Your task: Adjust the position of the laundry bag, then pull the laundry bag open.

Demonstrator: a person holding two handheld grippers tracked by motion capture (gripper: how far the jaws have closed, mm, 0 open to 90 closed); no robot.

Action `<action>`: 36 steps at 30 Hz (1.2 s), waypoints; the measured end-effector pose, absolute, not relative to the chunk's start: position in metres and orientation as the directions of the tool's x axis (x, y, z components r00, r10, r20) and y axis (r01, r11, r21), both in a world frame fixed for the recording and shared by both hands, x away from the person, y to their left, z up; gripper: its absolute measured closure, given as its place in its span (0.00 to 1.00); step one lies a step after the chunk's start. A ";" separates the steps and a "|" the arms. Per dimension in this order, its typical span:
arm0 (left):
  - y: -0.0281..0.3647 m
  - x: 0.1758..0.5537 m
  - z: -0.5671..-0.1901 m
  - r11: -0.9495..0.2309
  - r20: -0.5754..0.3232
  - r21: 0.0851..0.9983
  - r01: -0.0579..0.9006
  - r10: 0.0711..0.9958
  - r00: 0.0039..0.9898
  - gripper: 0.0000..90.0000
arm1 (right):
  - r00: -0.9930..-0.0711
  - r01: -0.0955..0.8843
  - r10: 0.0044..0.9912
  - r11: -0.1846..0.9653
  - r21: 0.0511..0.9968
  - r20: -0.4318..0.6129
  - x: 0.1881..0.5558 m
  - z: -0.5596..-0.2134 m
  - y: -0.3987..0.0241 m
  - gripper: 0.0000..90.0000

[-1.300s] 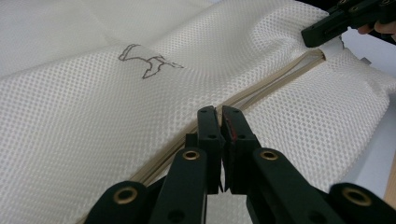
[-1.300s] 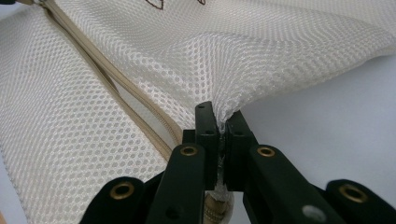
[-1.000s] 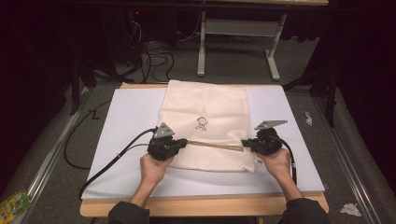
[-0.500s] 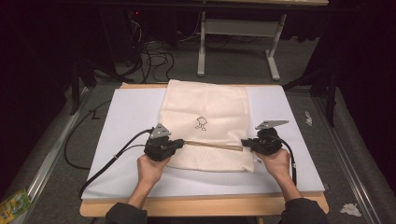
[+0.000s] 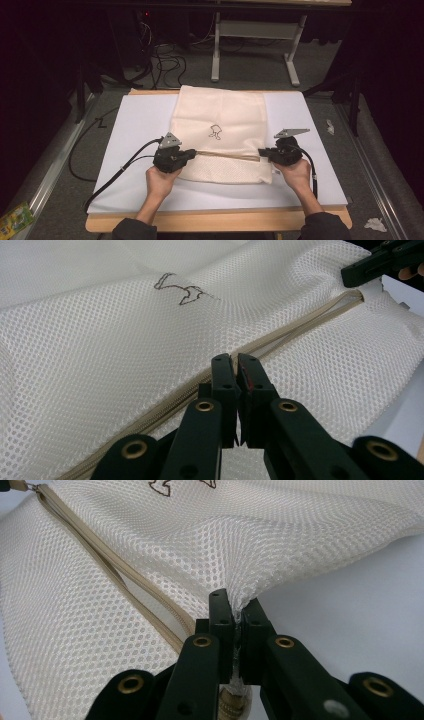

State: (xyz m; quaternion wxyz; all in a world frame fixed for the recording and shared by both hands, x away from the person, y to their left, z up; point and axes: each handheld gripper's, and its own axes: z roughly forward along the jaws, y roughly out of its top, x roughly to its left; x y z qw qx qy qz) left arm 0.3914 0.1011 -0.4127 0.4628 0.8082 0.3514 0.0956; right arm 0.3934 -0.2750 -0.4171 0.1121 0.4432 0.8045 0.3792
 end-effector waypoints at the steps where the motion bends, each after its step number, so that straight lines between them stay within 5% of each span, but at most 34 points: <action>1: 0.101 0.391 -0.412 -0.328 -0.170 0.813 0.481 0.656 0.735 0.97 | -0.585 0.624 0.797 0.324 0.711 0.150 0.394 -0.417 -0.275 0.98; 36: 0.105 0.383 -0.408 -0.350 -0.159 0.804 0.480 0.653 0.741 0.97 | -0.585 0.627 0.795 0.315 0.713 0.162 0.395 -0.411 -0.278 0.98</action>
